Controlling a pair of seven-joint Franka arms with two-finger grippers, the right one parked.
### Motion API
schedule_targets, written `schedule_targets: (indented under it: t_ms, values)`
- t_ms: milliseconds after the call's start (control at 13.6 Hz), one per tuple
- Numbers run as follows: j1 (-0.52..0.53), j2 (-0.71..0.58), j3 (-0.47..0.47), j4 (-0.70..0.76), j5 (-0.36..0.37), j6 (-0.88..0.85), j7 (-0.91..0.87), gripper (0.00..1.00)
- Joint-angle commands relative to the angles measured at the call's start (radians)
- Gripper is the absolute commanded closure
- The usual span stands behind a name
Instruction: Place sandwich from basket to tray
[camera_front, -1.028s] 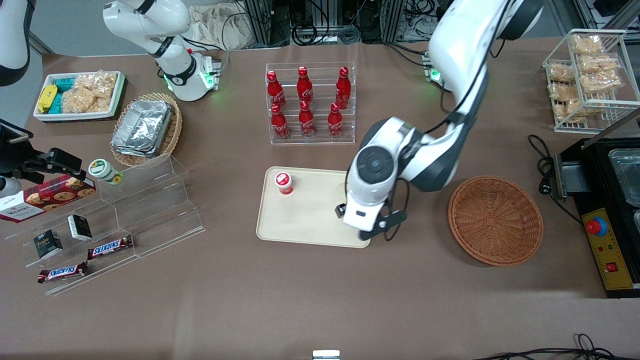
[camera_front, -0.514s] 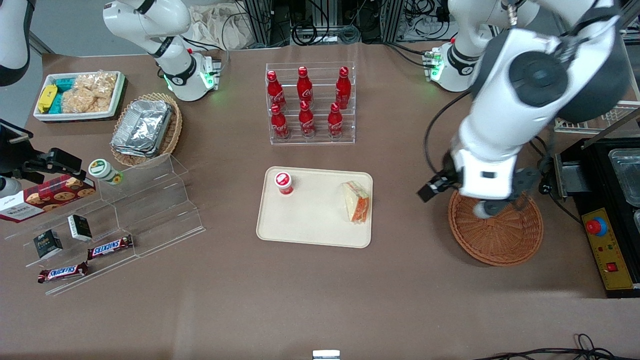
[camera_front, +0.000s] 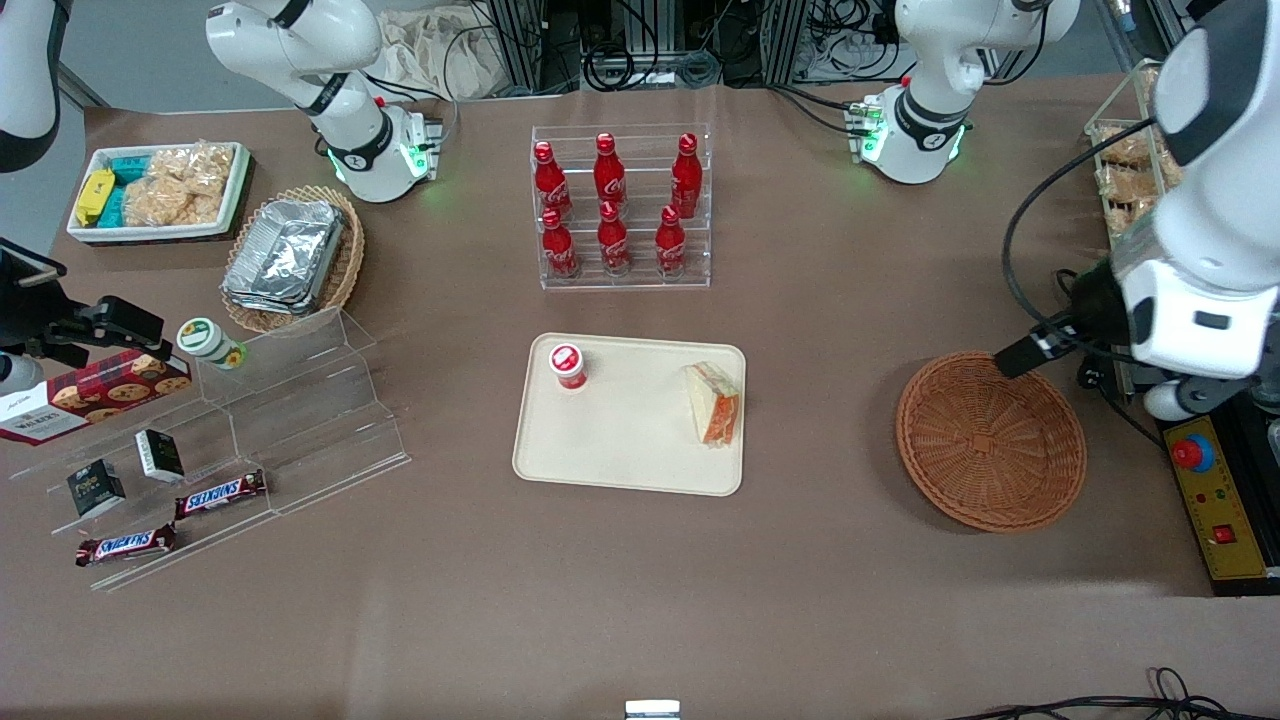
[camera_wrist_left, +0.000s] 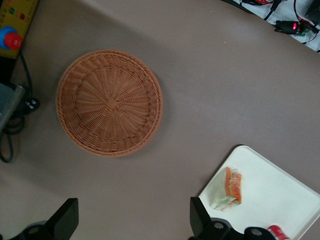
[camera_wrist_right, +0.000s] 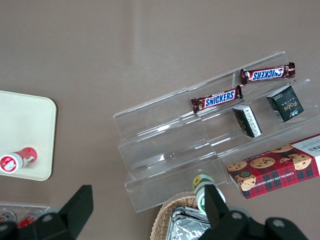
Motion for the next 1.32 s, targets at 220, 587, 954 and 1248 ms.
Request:
schedule_targets:
  t_ms: [220, 587, 954, 1248]
  values:
    - [0.125, -0.134, -0.009, -0.172, -0.030, 0.008, 0.322, 0.00]
    - [0.145, -0.231, -0.009, -0.289, -0.028, 0.039, 0.468, 0.00]
    - [0.145, -0.380, -0.009, -0.512, -0.024, 0.165, 0.511, 0.00]
    - [0.139, -0.343, -0.012, -0.451, -0.019, 0.113, 0.476, 0.00]
